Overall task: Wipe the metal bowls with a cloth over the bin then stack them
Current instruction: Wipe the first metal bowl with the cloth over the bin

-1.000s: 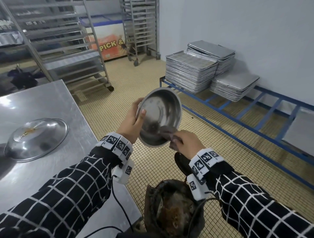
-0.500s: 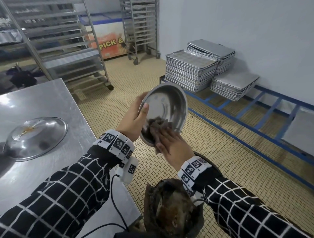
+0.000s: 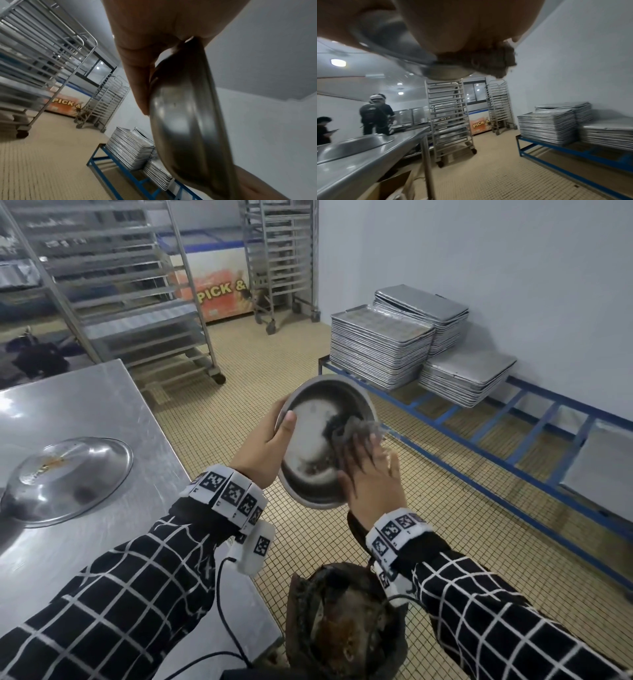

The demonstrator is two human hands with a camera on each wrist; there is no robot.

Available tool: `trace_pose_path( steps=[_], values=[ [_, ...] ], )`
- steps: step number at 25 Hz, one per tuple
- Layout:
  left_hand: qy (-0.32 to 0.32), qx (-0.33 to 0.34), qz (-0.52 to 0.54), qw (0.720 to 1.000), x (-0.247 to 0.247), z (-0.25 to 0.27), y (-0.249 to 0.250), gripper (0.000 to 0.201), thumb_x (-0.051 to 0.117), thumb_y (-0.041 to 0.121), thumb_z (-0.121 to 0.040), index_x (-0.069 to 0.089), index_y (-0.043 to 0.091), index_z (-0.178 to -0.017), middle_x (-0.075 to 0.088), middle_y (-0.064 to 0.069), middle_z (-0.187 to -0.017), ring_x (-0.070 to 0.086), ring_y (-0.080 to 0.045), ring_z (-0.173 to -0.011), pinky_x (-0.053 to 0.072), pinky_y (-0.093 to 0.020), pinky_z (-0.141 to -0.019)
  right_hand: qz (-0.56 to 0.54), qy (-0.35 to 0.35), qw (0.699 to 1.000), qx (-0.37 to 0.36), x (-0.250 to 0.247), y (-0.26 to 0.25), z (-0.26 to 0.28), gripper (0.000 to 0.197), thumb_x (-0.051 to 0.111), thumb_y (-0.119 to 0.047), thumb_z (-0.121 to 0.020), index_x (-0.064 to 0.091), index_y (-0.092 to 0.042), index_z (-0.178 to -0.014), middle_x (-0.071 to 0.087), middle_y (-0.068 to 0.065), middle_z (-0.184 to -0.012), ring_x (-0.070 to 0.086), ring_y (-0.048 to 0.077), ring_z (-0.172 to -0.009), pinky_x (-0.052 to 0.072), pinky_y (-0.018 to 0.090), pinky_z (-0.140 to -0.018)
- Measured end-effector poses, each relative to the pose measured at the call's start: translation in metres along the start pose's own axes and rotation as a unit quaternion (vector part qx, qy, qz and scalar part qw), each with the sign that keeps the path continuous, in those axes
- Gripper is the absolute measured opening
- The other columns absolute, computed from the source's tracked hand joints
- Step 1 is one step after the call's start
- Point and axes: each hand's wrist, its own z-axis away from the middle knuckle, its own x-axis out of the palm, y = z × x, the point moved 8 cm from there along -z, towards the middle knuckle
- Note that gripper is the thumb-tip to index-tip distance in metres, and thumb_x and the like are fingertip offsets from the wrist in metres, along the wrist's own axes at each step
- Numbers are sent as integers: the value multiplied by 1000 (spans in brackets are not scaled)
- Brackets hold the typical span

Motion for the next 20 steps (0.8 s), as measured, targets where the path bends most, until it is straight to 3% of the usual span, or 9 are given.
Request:
trace_pose_path(
  steps=[1, 4, 6, 8, 11, 14, 17, 19, 20],
  values=[
    [-5, -28, 12, 1000, 2, 4, -4, 24, 27, 43, -102, 34, 44, -125, 53, 23, -108, 52, 10, -96, 41, -5, -82, -9, 25, 999, 24, -6, 12, -5, 62, 2, -51, -96, -2, -24, -152, -12, -3, -159, -25, 24, -142, -6, 50, -116],
    [-31, -58, 30, 997, 11, 9, -12, 42, 24, 45, -102, 40, 32, -139, 59, 15, -111, 55, -9, -107, 40, -29, -96, -98, 129, 986, 45, -33, 27, -13, 66, 13, -51, -97, -5, -18, -152, -13, 3, -159, -9, 26, -146, 12, 47, -119],
    [-52, -75, 35, 995, 13, 11, -17, 44, 24, 47, -101, 41, 33, -139, 61, 14, -107, 58, -10, -104, 40, -32, -97, -194, 132, 971, 48, -42, 32, -15, 69, 27, -51, -98, -3, -21, -152, 14, 6, -158, 27, 25, -140, 35, 40, -109],
    [-70, -94, 50, 992, 13, 10, -23, 40, 26, 45, -101, 44, 33, -134, 67, 13, -98, 63, -7, -95, 43, -32, -95, -293, 102, 948, 76, -48, 43, -15, 59, 41, -46, -97, 22, -22, -148, 51, 5, -130, 55, 20, -111, 49, 36, -90],
    [-89, -112, 64, 988, 14, 12, -27, 32, 37, 40, -100, 47, 30, -128, 72, 9, -79, 69, -7, -71, 54, -31, -79, -388, 56, 911, 129, -47, 59, -16, 27, 51, -37, -95, 54, -19, -114, 63, -4, -95, 63, 14, -88, 51, 33, -77],
    [-43, -100, 76, 991, 8, 14, -32, 36, 54, 32, -94, 39, 35, -127, 69, 0, -101, 71, -16, -80, 57, -41, -82, -424, 74, 884, 185, -39, 70, -10, 21, 53, -31, -96, 58, -12, -103, 65, 1, -92, 63, 14, -82, 48, 27, -68],
    [-32, -69, 100, 992, 15, 20, -27, 56, 60, 22, -92, 24, 39, -132, 58, -3, -120, 69, -20, -91, 59, -34, -79, -497, 140, 817, 256, -33, 73, 3, 23, 53, -27, -96, 54, -4, -96, 64, 3, -88, 65, 19, -82, 53, 26, -65],
    [-31, -65, 83, 994, 23, 21, -23, 66, 53, 17, -96, 9, 33, -143, 54, 9, -110, 62, -7, -89, 55, -16, -76, -537, 133, 791, 263, -31, 61, 9, 18, 48, -27, -98, 51, -9, -96, 60, -5, -84, 62, 10, -76, 49, 15, -56],
    [-18, -74, 82, 994, 23, 21, -23, 66, 47, 15, -98, 4, 30, -146, 51, 13, -104, 55, 0, -86, 51, -7, -68, -550, 115, 786, 258, -29, 53, 11, 18, 45, -29, -99, 51, -12, -99, 59, -7, -84, 60, 6, -72, 46, 12, -50]
  ],
)
